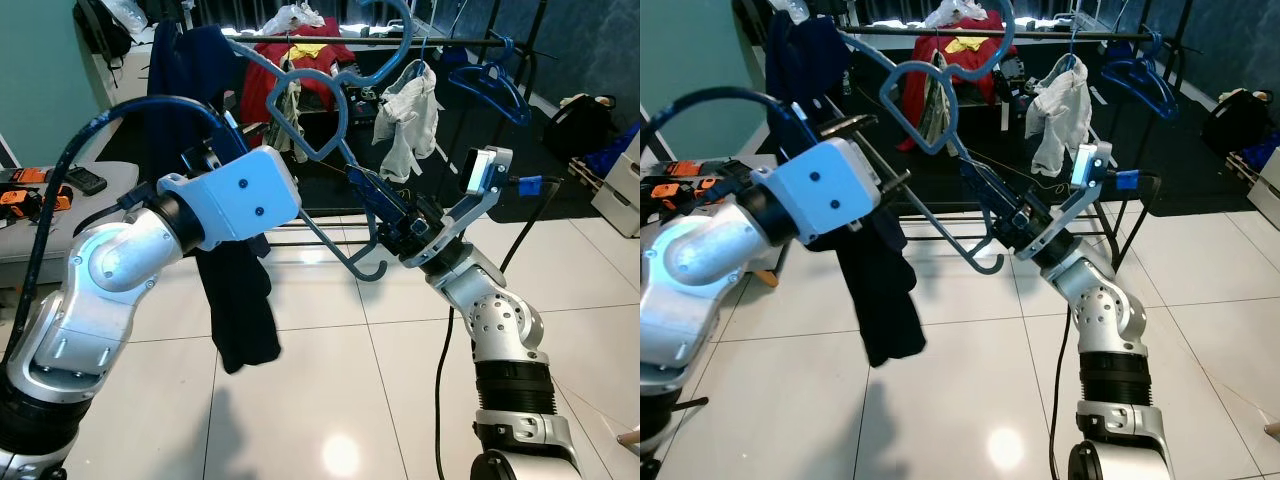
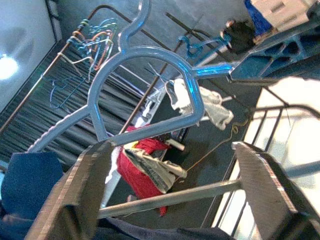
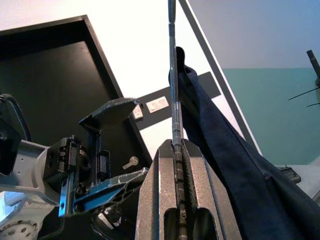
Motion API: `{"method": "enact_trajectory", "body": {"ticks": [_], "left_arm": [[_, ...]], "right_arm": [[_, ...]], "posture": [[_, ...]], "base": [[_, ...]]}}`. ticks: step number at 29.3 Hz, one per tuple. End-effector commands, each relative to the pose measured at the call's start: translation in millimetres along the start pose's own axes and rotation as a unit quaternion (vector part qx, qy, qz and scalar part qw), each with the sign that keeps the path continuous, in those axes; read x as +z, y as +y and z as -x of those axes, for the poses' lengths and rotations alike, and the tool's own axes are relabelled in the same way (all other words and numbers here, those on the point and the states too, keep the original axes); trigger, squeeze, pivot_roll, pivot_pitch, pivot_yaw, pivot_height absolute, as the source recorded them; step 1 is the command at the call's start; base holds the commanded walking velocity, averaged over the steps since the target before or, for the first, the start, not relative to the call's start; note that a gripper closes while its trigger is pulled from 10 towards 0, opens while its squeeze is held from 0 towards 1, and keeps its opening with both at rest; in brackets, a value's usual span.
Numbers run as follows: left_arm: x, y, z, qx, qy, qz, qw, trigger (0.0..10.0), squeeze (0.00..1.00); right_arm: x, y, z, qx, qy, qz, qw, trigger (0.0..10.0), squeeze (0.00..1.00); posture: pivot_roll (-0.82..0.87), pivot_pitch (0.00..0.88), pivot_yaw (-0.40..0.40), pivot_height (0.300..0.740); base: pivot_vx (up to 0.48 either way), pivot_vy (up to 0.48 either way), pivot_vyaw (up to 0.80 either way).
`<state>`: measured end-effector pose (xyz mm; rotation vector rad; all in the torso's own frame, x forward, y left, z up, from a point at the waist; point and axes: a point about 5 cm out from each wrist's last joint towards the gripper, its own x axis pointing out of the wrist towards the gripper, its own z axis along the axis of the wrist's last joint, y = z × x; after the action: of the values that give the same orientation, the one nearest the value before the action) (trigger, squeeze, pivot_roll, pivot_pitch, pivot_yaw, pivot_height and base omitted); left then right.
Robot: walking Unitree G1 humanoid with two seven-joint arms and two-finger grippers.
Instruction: Hang hanger
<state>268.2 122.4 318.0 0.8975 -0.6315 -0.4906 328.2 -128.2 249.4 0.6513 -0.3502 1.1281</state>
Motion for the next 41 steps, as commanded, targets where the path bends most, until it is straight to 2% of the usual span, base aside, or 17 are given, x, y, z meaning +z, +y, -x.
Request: {"method": "enact_trajectory", "body": {"ticks": [1,5,6,7,9,10,11,12,13,14,17,18,19,20,27,30,41], "left_arm": [[-3,1.2,1.4,0.014,0.009,0.007,1.0,10.0,1.0],[-8,4.4,0.8,0.048,0.02,0.014,0.999,10.0,1.0],[-11,8.3,0.6,0.08,0.029,0.02,0.996,10.0,0.75],[-15,15.4,1.3,0.131,0.044,0.04,0.99,10.0,0.11],[-15,15.4,1.3,0.131,0.044,0.04,0.99,10.0,0.11],[-19,22.0,3.2,0.177,0.058,0.063,0.981,10.0,0.0],[-19,22.0,3.2,0.177,0.058,0.063,0.981,10.0,0.0],[-26,32.2,10.2,0.247,0.08,0.106,0.96,10.0,0.0],[-26,32.2,10.2,0.247,0.08,0.106,0.96,10.0,0.0],[-33,38.3,18.1,0.299,0.101,0.141,0.938,10.0,0.0],[-33,38.3,18.1,0.299,0.101,0.141,0.938,10.0,0.0],[-38,41.1,24.7,0.333,0.117,0.16,0.922,10.0,0.0],[-38,41.1,24.7,0.333,0.117,0.16,0.922,10.0,0.0],[-42,42.1,29.2,0.353,0.128,0.169,0.911,10.0,0.0],[-42,40.7,31.6,0.361,0.143,0.146,0.91,10.0,0.0],[-38,37.2,29.5,0.352,0.152,0.102,0.918,10.0,0.0],[-38,35.9,28.7,0.358,0.161,0.104,0.914,10.0,0.0]], "right_arm": [[11,8.4,-7.9,0.038,-0.021,0.009,0.999,10.0,0.0],[12,10.9,-9.0,0.049,-0.017,0.01,0.999,10.0,0.0],[12,13.1,-8.5,0.058,-0.01,0.01,0.998,10.0,0.0],[13,15.4,-6.5,0.068,-0.001,0.011,0.998,10.0,0.0],[13,15.4,-6.5,0.068,-0.001,0.011,0.998,10.0,0.0],[14,17.3,-4.2,0.076,0.007,0.012,0.997,10.0,0.0],[14,17.3,-4.2,0.076,0.007,0.012,0.997,10.0,0.0],[18,19.1,1.4,0.084,0.018,0.016,0.996,10.0,0.0],[18,19.1,1.4,0.084,0.018,0.016,0.996,10.0,0.0],[21,20.8,6.9,0.09,0.027,0.02,0.995,10.0,0.0],[21,20.8,6.9,0.09,0.027,0.02,0.995,10.0,0.0],[24,21.5,10.9,0.092,0.032,0.022,0.995,10.0,0.0],[24,21.5,10.9,0.092,0.032,0.022,0.995,10.0,0.0],[25,21.9,13.6,0.093,0.036,0.024,0.995,10.0,0.0],[25,22.6,14.9,0.093,0.038,0.024,0.995,10.0,0.0],[24,23.6,14.0,0.095,0.038,0.022,0.994,10.0,0.0],[25,24.5,14.4,0.096,0.039,0.021,0.994,10.0,0.0]], "posture": [[-0.02,0.053,0.026,0.74],[-0.02,0.056,0.021,0.74],[-0.02,0.057,0.02,0.74],[-0.02,0.058,0.018,0.74],[-0.02,0.058,0.018,0.74],[-0.02,0.06,0.017,0.74],[-0.02,0.06,0.017,0.74],[-0.03,0.064,0.018,0.74],[-0.03,0.064,0.018,0.74],[-0.03,0.066,0.016,0.74],[-0.03,0.066,0.016,0.74],[-0.03,0.068,0.016,0.74],[-0.03,0.068,0.016,0.74],[-0.03,0.07,0.016,0.74],[-0.03,0.072,0.014,0.74],[-0.03,0.074,0.013,0.74],[-0.03,0.075,0.018,0.74]], "base": [[0.0,0.0,0.0],[0.0,0.0,0.0],[0.0,0.0,0.0],[0.0,0.0,0.0],[0.0,0.0,0.0],[0.0,0.0,0.0],[0.0,0.0,0.0],[0.0,0.0,0.0],[0.0,0.0,0.0],[0.0,0.0,0.0],[0.0,0.0,0.0],[0.0,0.0,0.0],[0.0,0.0,0.0],[0.0,0.0,0.0],[0.0,0.0,0.0],[0.0,0.0,0.0],[0.0,0.0,0.0]]}}
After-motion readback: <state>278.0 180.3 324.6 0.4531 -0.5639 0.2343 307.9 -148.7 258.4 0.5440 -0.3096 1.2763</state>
